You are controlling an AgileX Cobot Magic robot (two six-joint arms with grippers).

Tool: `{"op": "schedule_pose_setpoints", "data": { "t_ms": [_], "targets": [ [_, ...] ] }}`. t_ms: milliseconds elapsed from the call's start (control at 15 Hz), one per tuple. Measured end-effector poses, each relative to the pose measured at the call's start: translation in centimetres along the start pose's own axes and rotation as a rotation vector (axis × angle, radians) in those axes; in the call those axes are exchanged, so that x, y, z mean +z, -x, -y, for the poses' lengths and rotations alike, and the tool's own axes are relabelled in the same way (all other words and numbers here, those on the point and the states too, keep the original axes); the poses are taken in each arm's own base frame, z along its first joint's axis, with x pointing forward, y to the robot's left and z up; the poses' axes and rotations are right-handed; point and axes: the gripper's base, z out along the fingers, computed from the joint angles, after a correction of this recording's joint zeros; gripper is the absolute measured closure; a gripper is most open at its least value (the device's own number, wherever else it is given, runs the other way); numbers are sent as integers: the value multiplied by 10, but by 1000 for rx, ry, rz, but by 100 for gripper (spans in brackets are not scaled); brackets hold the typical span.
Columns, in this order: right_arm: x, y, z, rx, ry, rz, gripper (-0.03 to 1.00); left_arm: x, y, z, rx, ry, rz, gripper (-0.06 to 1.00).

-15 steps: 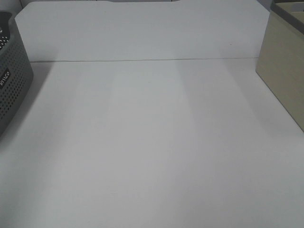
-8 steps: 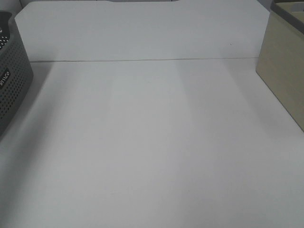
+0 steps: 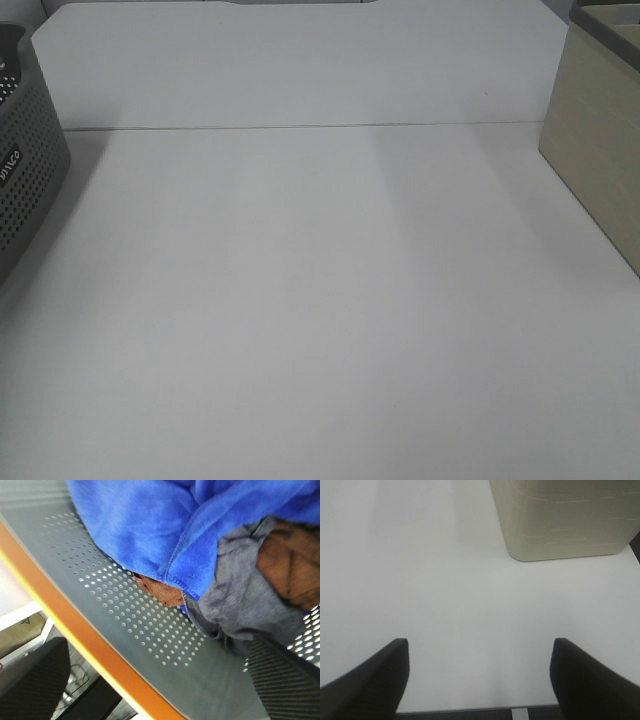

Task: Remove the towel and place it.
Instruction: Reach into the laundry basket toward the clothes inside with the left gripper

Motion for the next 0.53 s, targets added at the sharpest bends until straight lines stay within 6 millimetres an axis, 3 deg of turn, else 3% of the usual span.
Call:
{"op": "schedule_pose_setpoints", "data": {
  "t_ms": [67, 267, 533],
  "targets": [
    [0, 0, 0, 0, 0, 0, 24, 8, 1, -1, 26, -2, -20, 4],
    [0, 0, 0, 0, 0, 0, 24, 63, 12, -2, 125, -12, -75, 4],
    [0, 0, 0, 0, 0, 0, 24, 105, 23, 3, 176, -31, -76, 8]
  ]
}}
